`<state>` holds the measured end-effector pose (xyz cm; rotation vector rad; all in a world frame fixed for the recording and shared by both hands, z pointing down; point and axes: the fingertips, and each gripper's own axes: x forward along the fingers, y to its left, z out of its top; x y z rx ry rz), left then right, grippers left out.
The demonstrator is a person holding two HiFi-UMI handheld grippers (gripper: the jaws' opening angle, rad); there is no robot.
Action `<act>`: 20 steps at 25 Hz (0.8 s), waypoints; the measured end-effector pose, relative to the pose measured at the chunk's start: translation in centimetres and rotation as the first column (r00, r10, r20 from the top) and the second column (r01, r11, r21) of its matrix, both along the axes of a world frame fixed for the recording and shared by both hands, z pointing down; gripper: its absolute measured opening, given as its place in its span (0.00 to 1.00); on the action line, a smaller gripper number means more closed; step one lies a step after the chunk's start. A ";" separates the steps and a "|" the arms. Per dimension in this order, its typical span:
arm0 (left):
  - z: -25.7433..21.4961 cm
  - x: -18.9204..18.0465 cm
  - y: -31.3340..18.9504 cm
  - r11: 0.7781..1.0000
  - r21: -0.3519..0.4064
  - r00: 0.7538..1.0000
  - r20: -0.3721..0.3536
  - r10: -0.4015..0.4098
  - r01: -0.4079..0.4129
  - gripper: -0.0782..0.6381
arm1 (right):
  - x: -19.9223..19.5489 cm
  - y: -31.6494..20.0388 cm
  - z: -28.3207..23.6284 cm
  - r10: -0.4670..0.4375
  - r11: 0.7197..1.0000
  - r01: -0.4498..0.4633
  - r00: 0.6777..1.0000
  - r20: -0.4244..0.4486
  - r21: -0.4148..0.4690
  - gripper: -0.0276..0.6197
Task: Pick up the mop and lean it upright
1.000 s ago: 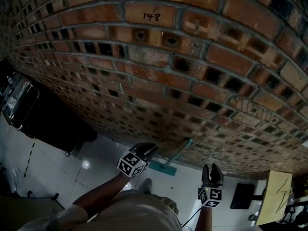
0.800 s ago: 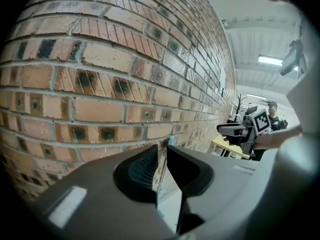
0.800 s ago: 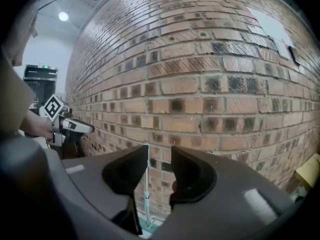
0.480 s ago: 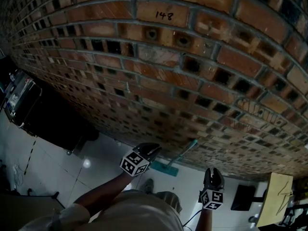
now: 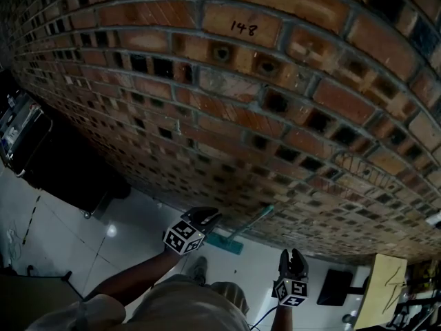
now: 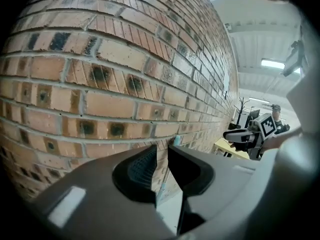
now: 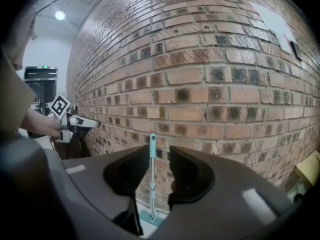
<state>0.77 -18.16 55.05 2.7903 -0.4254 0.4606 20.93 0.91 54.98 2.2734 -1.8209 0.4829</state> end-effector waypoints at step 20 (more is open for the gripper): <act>-4.3 4.5 16.7 0.998 0.064 0.999 0.032 -0.006 0.004 0.26 | 3.8 14.9 -3.7 -0.004 0.995 -0.005 0.996 0.092 0.097 0.20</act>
